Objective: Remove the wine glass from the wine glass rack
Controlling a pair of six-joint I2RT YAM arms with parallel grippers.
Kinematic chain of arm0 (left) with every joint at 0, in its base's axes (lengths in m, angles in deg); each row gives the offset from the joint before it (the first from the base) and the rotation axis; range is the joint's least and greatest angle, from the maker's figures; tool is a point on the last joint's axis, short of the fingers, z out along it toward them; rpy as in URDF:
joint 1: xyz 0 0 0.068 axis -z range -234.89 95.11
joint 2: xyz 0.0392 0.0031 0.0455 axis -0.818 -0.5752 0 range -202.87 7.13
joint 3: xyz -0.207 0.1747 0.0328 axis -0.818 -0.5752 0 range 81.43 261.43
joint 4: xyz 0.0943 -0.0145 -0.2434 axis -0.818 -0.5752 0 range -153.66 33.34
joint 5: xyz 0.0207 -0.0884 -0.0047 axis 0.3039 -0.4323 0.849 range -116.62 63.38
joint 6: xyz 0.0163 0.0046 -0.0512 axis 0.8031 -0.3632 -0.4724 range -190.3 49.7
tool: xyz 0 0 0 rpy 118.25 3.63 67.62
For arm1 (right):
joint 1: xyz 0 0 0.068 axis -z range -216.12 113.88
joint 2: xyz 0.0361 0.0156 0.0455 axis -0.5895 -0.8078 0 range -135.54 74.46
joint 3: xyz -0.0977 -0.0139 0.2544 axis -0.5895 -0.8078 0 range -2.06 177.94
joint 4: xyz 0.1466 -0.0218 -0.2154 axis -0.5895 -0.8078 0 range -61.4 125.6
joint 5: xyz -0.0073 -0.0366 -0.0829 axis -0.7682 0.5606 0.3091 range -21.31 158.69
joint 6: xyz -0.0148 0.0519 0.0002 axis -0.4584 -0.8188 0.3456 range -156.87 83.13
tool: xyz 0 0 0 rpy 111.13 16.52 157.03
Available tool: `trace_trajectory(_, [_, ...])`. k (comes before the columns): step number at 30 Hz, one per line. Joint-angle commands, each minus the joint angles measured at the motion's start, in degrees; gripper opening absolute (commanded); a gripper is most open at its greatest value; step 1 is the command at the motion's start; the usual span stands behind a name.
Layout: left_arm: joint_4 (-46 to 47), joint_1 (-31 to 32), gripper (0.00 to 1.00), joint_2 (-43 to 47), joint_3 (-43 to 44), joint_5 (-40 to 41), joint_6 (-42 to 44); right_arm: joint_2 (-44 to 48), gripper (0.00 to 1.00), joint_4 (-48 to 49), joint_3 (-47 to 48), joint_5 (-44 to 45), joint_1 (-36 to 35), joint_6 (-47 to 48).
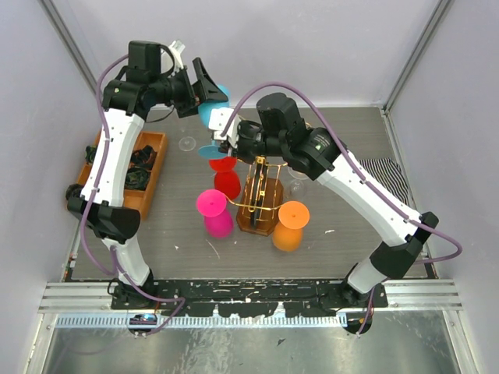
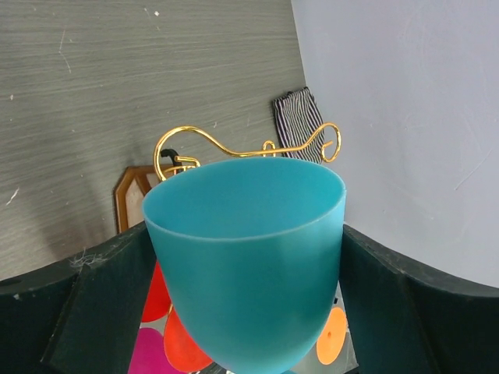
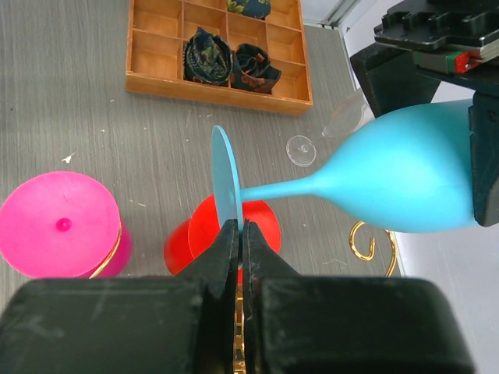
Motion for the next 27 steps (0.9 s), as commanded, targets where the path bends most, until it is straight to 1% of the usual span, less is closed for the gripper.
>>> trace_trajectory(1, [-1.07, 0.03, 0.93, 2.11, -0.84, -2.33, 2.18, 0.2, 0.01, 2.55, 2.94, -1.05, -0.62, 1.22])
trace_trajectory(4, [-1.84, 0.09, 0.74, 2.19, -0.98, -1.93, 2.81, 0.28, 0.01, 2.62, 2.66, -1.06, -0.73, 1.26])
trace_trajectory(5, [-2.33, 0.06, 0.68, 2.14, -0.71, -1.36, 3.05, 0.33, 0.01, 2.86, 2.62, -0.97, -0.71, 0.99])
trace_trajectory(6, [-3.27, 0.07, 0.65, 2.06, -0.05, -0.15, 3.33, 0.36, 0.01, 3.52, 2.5, -0.56, -0.71, 0.19])
trace_trajectory(8, [-4.27, 0.09, 0.64, 2.47, 0.14, 2.44, 3.8, 0.45, 0.04, 4.8, 2.15, 0.2, -0.71, -1.28])
trace_trajectory(10, [-4.41, 0.0, 0.65, 3.41, -0.13, 4.91, 3.99, 0.55, 0.12, 6.28, 2.15, 1.44, -0.7, -4.34])
trace_trajectory(11, [-4.15, -0.03, 0.65, 4.1, -0.4, 5.88, 4.1, 0.55, 0.18, 6.44, 2.5, 1.36, -0.71, -5.12])
trace_trajectory(12, [-3.84, -0.01, 0.65, 4.95, -0.58, 6.56, 4.19, 0.59, 0.3, 6.87, 2.79, 1.39, -0.71, -6.3])
trace_trajectory(14, [-3.41, -0.32, 0.63, 5.99, -0.96, 7.14, 4.18, 0.84, 0.38, 7.95, 2.82, 1.13, -0.71, -7.72])
trace_trajectory(16, [-3.75, -0.83, 0.62, 6.77, -1.05, 7.79, 4.32, 1.25, 0.57, 9.18, 2.55, 1.26, -0.75, -8.58])
trace_trajectory(17, [-4.21, -1.29, 0.62, 7.24, -1.24, 8.3, 4.55, 1.49, 0.65, 9.63, 2.46, 1.37, -0.71, -8.89])
trace_trajectory(19, [-4.36, -2.93, 0.62, 8.66, -2.36, 8.84, 4.89, 2.15, 0.76, 10.28, 2.31, 1.76, -0.75, -9.39])
trace_trajectory(21, [-3.42, -5.28, 0.62, 10.76, -4.86, 9.61, 5.04, 3.19, 0.83, 10.92, 1.58, 2.33, -0.71, -9.6])
trace_trajectory(23, [-2.37, -7.11, 0.62, 13.25, -7.83, 12.81, 6.44, 4.87, 0.86, 11.96, 0.41, 3.68, -0.73, -9.56])
trace_trajectory(25, [-1.09, -7.68, 0.62, 16.26, -11.61, 17.76, 8.43, 6.47, 0.87, 12.96, -1.17, 5.89, -0.72, -9.64])
trace_trajectory(27, [1.75, -7.7, 0.62, 18.94, -17.6, 23.94, 10.07, 7.96, 0.88, 14.79, -3.6, 9.29, -0.71, -10.12])
